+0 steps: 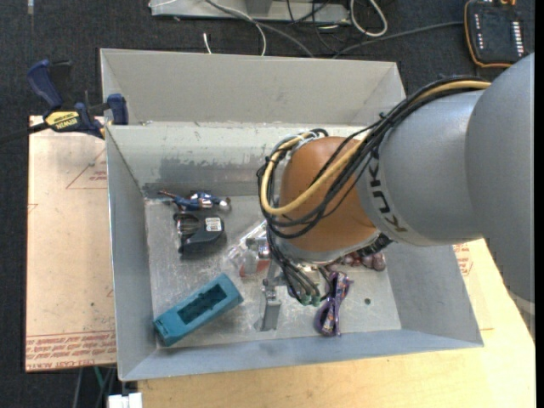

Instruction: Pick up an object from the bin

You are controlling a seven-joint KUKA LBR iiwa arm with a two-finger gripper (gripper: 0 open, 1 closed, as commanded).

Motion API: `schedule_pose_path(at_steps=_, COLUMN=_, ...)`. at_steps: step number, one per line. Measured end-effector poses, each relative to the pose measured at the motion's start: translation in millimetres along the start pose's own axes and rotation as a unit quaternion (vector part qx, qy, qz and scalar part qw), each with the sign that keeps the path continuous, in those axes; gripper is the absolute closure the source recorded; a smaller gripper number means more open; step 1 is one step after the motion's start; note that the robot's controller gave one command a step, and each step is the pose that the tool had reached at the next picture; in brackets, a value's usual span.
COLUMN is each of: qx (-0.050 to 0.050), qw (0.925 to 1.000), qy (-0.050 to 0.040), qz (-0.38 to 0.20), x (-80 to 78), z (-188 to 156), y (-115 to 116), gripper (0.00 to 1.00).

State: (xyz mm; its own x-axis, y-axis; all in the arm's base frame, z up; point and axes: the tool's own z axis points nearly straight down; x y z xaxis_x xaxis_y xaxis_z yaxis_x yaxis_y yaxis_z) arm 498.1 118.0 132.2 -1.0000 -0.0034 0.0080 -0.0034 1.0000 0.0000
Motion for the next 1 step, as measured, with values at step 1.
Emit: schedule_pose_path(at_steps=1, qx=0.000, qw=1.0000, qy=-0.0037, qz=0.002, x=-2.0, z=-4.2, y=-0.7, gripper=0.00)
